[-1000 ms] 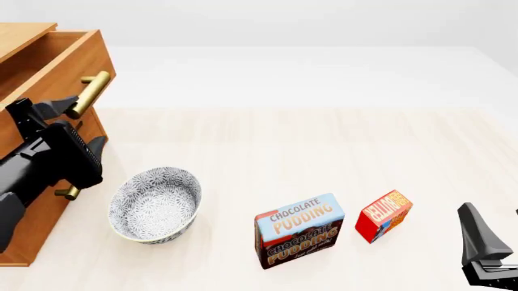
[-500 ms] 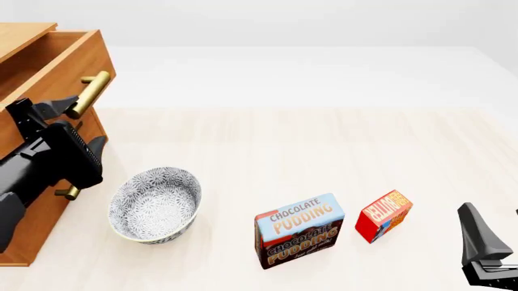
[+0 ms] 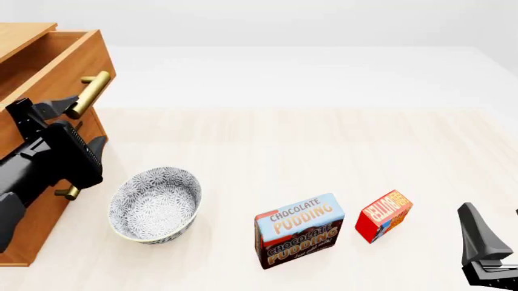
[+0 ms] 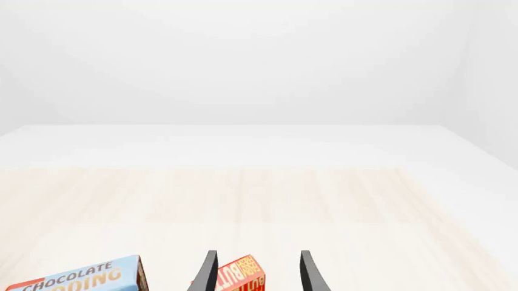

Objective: Put the butter at the back in the top drawer of the cabinet and close it.

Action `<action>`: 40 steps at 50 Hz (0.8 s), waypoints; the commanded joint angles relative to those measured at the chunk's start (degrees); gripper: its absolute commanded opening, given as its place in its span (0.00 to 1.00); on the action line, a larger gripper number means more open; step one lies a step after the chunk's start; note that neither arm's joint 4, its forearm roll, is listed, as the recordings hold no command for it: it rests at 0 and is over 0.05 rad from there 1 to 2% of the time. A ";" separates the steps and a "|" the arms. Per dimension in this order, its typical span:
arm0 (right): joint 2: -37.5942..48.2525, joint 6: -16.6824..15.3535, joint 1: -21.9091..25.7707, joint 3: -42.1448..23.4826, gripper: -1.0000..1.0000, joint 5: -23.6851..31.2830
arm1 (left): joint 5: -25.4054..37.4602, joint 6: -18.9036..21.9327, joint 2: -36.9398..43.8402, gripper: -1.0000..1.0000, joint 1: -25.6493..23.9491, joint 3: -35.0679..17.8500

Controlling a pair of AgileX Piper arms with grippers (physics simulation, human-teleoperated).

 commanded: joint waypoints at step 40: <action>0.00 0.00 0.00 0.00 1.00 0.00 | 43.53 -6.01 -40.45 1.00 0.36 -11.58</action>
